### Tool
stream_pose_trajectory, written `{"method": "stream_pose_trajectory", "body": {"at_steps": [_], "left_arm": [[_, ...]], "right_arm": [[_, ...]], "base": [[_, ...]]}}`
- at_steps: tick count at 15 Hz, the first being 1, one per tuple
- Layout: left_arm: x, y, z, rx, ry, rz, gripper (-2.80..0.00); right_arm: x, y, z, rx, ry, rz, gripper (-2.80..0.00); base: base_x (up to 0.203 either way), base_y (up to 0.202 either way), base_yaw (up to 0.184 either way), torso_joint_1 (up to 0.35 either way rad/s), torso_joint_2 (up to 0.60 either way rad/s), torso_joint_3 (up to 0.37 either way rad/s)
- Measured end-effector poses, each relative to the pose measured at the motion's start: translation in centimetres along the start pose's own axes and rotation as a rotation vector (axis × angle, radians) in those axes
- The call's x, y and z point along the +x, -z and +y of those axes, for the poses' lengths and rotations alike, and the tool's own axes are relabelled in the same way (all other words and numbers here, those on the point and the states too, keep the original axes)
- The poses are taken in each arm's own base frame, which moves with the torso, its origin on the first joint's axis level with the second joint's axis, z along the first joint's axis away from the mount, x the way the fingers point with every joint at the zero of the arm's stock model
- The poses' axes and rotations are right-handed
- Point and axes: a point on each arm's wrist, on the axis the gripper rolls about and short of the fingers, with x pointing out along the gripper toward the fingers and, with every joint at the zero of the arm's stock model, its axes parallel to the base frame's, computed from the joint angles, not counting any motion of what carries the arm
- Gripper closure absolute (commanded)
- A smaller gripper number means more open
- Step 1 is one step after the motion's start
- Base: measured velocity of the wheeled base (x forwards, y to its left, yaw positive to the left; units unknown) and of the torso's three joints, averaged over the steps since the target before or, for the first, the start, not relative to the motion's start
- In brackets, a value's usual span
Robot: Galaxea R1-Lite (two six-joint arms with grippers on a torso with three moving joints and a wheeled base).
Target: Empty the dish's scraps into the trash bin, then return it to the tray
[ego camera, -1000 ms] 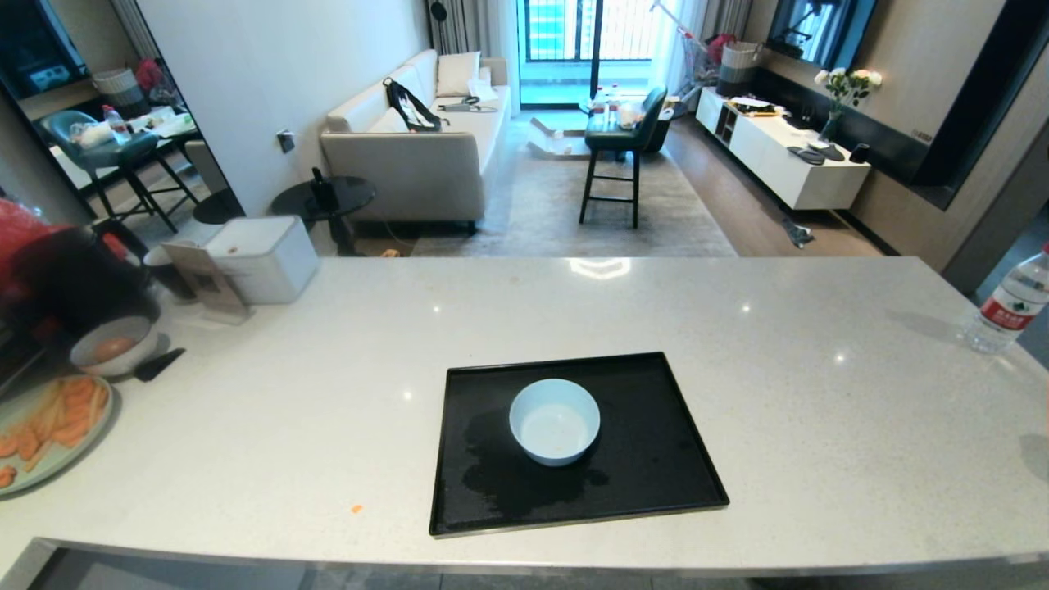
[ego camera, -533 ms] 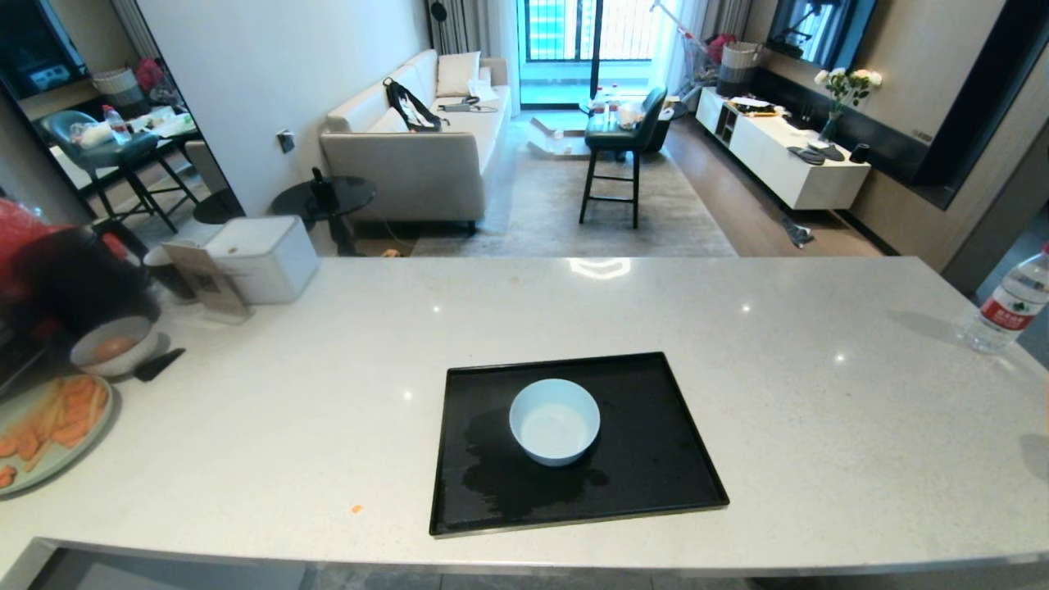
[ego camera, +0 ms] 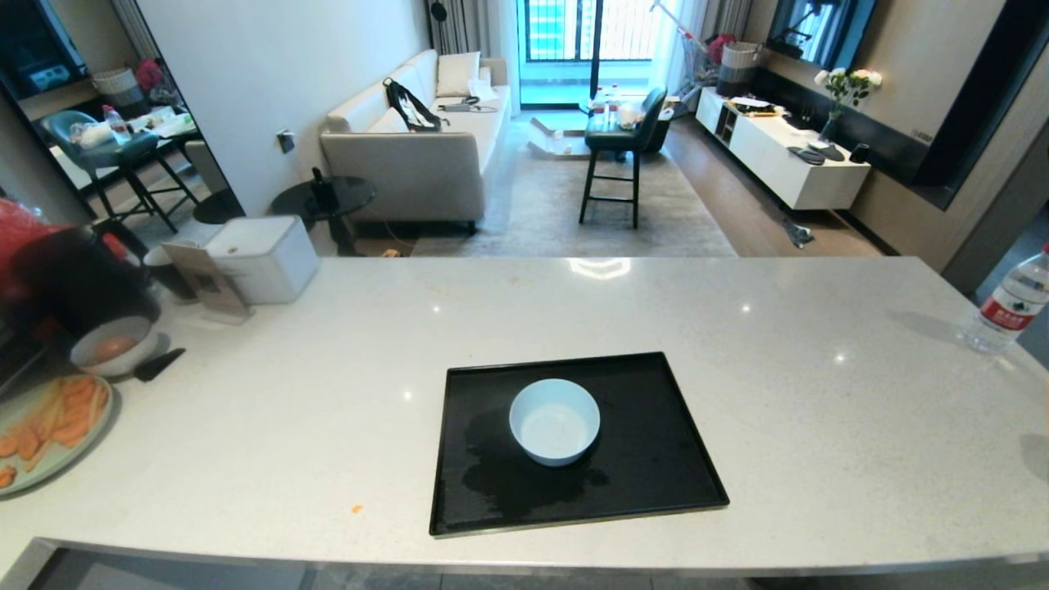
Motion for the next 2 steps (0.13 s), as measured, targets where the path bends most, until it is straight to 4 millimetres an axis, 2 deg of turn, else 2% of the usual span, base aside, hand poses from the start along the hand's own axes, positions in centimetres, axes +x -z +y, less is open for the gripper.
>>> {"method": "stream_pose_trajectory", "body": {"at_steps": [2], "left_arm": [[0.0,0.01,0.0,0.0,0.0,0.001,0.0]], "right_arm": [[0.0,0.0,0.0,0.0,0.0,0.0,0.0]], "base": [[0.0,0.0,0.0,0.0,0.0,0.0]]}}
